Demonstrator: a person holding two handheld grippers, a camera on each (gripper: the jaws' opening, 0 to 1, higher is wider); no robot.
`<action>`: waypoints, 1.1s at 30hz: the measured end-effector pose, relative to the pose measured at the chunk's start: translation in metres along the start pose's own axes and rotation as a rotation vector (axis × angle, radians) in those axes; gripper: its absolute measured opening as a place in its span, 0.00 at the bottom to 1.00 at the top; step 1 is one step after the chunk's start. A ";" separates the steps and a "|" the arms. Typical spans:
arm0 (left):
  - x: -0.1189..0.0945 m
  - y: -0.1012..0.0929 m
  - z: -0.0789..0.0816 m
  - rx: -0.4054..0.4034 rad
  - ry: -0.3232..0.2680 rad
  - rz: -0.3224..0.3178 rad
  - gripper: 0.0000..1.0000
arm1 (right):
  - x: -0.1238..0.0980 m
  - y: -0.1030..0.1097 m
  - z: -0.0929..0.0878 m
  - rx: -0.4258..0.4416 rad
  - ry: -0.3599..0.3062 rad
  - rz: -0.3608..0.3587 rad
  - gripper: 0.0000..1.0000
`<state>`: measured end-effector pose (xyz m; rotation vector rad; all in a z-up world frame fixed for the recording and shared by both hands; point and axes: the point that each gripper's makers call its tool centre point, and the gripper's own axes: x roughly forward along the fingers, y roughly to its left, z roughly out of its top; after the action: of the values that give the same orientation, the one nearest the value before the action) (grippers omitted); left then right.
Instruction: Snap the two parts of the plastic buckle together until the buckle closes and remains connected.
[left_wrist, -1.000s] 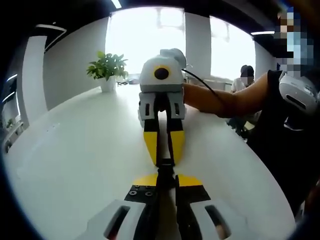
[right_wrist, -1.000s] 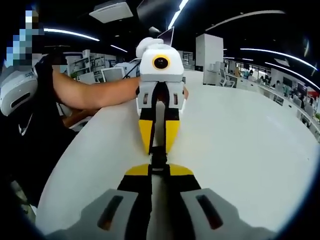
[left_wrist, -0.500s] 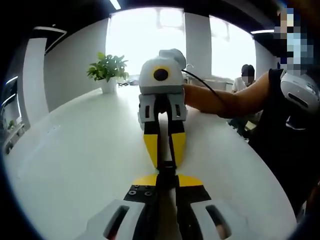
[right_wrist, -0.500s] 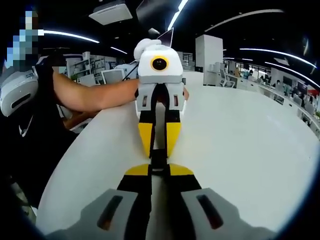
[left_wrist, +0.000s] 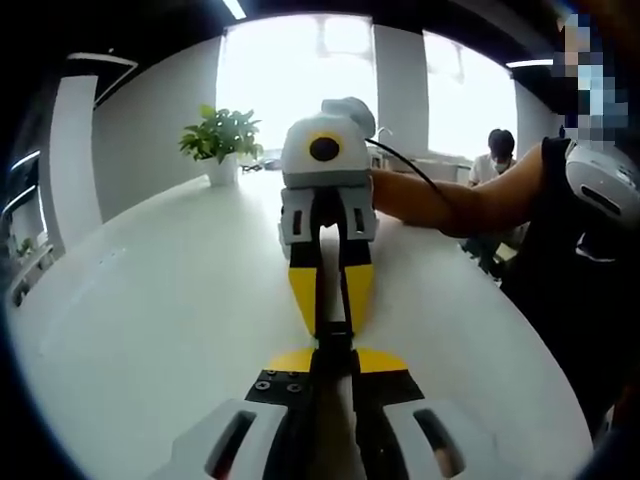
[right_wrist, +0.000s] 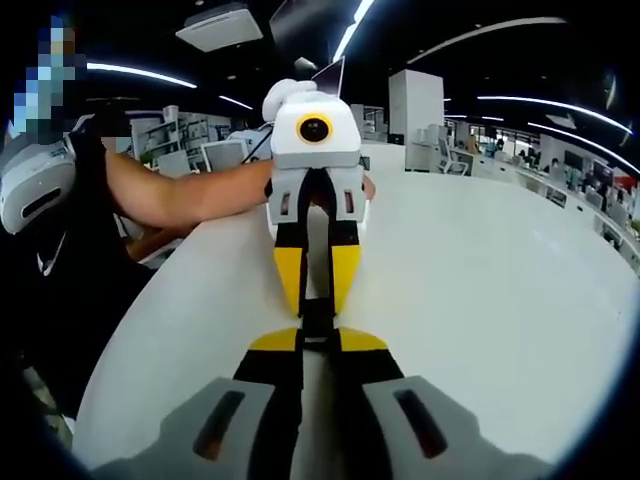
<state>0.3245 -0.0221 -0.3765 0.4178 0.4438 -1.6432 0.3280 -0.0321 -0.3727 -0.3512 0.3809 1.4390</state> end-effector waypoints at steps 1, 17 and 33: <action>0.000 0.000 0.000 0.000 0.001 0.000 0.10 | 0.000 -0.001 0.000 0.002 0.000 0.000 0.08; 0.000 0.001 0.004 -0.001 -0.016 0.006 0.11 | -0.003 -0.002 0.003 0.020 -0.008 -0.002 0.09; -0.003 0.009 0.029 -0.059 -0.182 0.037 0.93 | -0.011 -0.006 0.015 0.036 -0.059 -0.028 0.09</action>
<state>0.3335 -0.0354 -0.3499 0.2293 0.3453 -1.6121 0.3337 -0.0359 -0.3540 -0.2829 0.3527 1.4105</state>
